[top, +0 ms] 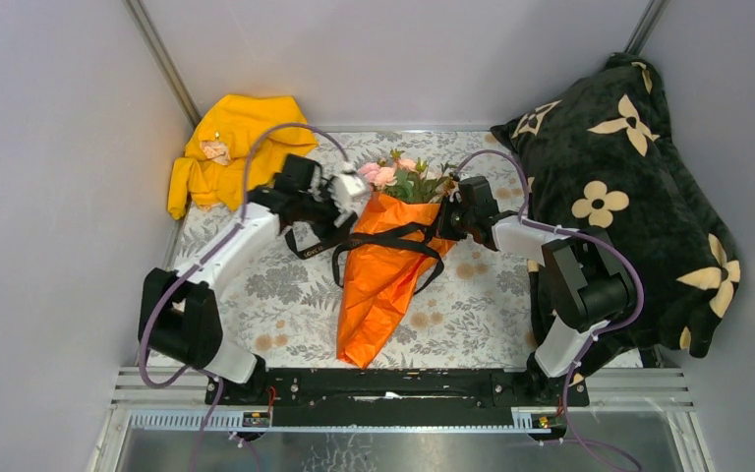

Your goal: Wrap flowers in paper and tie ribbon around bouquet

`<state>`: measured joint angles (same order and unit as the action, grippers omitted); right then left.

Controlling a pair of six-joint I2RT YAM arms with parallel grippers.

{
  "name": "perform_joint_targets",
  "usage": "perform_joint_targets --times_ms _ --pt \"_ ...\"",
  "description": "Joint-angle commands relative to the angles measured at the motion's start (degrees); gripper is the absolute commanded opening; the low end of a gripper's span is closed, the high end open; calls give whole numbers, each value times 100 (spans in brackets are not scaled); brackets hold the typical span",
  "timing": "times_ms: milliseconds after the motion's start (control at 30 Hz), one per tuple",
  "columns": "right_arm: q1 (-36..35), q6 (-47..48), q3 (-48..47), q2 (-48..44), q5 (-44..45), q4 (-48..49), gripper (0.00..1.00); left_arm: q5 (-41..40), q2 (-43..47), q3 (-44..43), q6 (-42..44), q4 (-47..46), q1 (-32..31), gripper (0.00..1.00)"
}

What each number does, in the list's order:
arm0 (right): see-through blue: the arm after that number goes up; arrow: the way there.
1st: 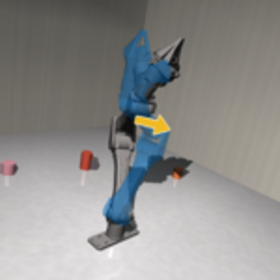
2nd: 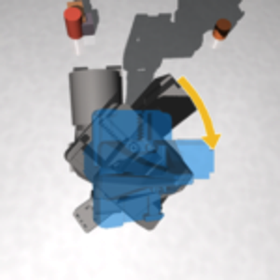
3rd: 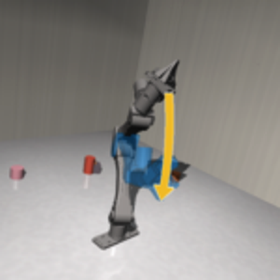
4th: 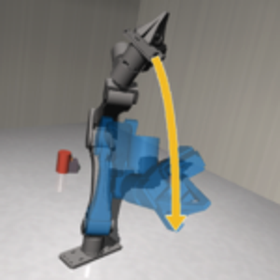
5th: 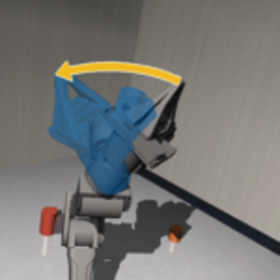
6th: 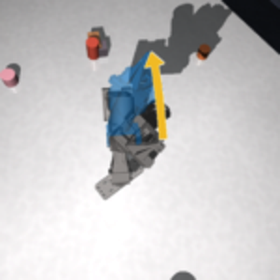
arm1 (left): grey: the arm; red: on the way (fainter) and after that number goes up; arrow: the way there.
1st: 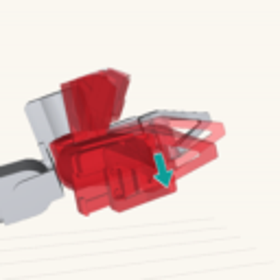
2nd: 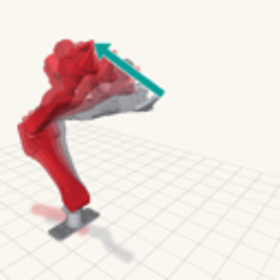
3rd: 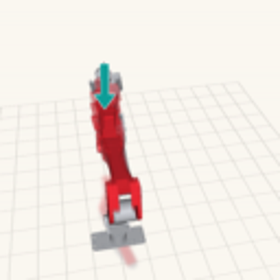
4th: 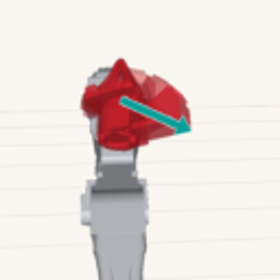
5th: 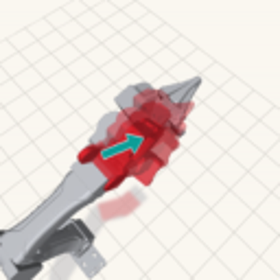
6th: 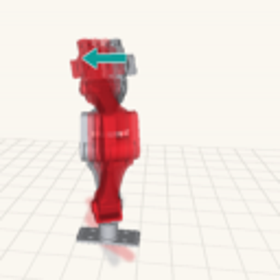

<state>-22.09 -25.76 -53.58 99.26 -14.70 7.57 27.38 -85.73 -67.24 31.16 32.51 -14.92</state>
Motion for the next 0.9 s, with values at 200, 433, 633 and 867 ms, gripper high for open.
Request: perform_joint_targets --times_ms 200,433,633,867 --pt "-77 11 -267 -107 -148 -133 0 -12 -1078 -201 1253 -464 -1769 76" --pt "-81 16 -228 -142 -173 -127 0 -933 -1538 -115 1166 -1473 -2044 65" --pt "-77 18 -238 -135 -234 -133 0 -1023 -1602 -2 1149 -1899 -2059 45" --pt "-92 11 -249 -152 -292 -146 0 -1300 -1876 -88 1205 -2139 -2100 38"
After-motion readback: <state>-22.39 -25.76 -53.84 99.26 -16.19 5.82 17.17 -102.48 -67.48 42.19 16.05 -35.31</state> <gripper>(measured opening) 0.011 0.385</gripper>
